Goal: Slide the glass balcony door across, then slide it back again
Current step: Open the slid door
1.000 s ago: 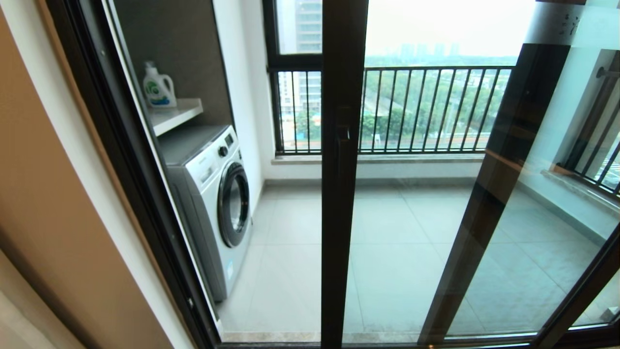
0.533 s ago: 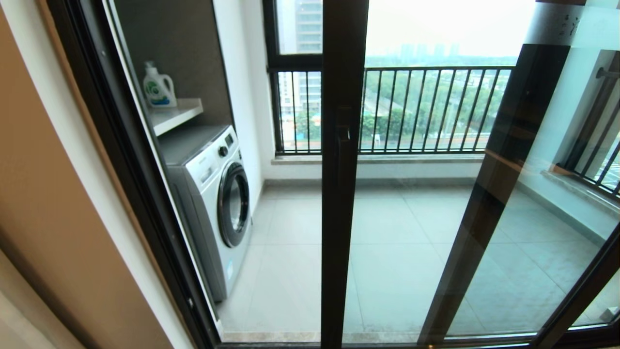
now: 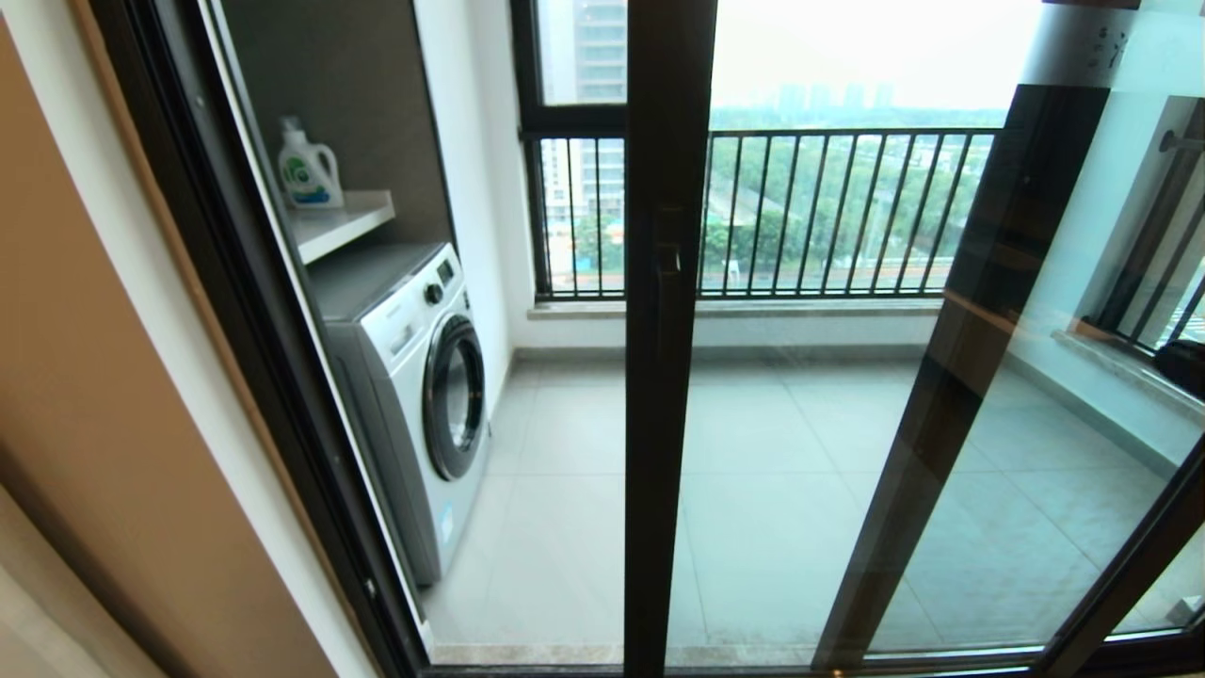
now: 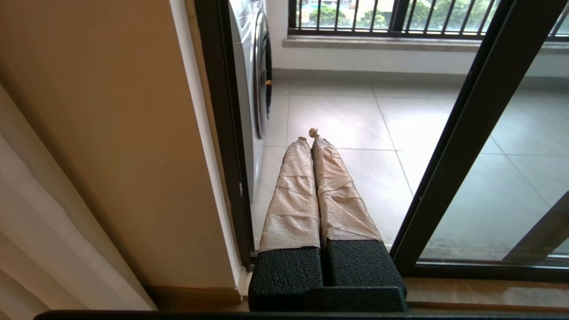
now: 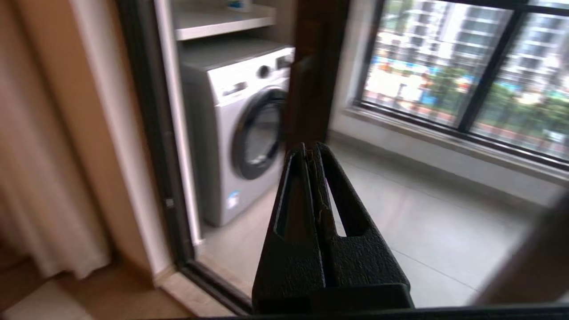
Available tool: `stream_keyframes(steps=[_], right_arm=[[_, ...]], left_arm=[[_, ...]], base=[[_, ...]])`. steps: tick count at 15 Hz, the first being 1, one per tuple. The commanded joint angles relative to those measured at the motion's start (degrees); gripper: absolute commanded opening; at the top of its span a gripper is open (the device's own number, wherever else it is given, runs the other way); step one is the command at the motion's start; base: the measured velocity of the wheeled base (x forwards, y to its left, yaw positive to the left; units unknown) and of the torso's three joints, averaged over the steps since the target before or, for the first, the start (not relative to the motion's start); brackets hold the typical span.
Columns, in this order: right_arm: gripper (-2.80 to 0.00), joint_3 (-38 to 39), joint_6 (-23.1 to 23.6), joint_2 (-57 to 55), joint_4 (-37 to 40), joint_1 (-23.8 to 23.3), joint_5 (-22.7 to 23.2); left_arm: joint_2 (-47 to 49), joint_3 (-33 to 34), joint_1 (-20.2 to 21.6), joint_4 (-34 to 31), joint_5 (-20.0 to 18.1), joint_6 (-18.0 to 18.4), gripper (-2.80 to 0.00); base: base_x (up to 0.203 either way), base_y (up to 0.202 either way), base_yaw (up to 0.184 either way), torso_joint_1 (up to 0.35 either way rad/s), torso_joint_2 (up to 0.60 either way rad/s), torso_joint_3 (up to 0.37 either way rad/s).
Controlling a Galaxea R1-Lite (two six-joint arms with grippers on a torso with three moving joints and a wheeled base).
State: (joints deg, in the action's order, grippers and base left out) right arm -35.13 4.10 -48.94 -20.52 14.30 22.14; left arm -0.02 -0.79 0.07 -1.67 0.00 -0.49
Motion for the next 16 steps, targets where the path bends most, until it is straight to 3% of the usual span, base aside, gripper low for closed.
stream_keyframes(steps=[1, 3, 7, 13, 16], right_arm=[[-2.80, 0.2, -0.2, -6.8, -2.3, 11.7, -1.2], [-2.80, 0.1, -0.9, -11.3, -4.5, 14.4, -2.3], [-2.80, -1.4, -1.0, -15.3, -5.3, 24.5, -4.4], [-2.80, -3.6, -1.6, -30.9, -15.1, 26.0, -5.2], [-2.80, -4.9, -3.6, -39.3, -24.6, 26.0, -5.7]], left_arm=[[0.1, 0.0, 0.0, 0.0, 0.0, 0.0, -2.80], [0.1, 0.0, 0.0, 0.0, 0.0, 0.0, -2.80], [0.1, 0.0, 0.0, 0.0, 0.0, 0.0, -2.80], [0.1, 0.0, 0.0, 0.0, 0.0, 0.0, -2.80], [0.1, 0.0, 0.0, 0.0, 0.0, 0.0, -2.80]], base=[[0.000, 0.000, 0.000, 0.000, 0.00, 0.000], [0.000, 0.000, 0.000, 0.000, 0.00, 0.000], [0.000, 0.000, 0.000, 0.000, 0.00, 0.000], [0.000, 0.000, 0.000, 0.000, 0.00, 0.000], [0.000, 0.000, 0.000, 0.000, 0.00, 0.000]])
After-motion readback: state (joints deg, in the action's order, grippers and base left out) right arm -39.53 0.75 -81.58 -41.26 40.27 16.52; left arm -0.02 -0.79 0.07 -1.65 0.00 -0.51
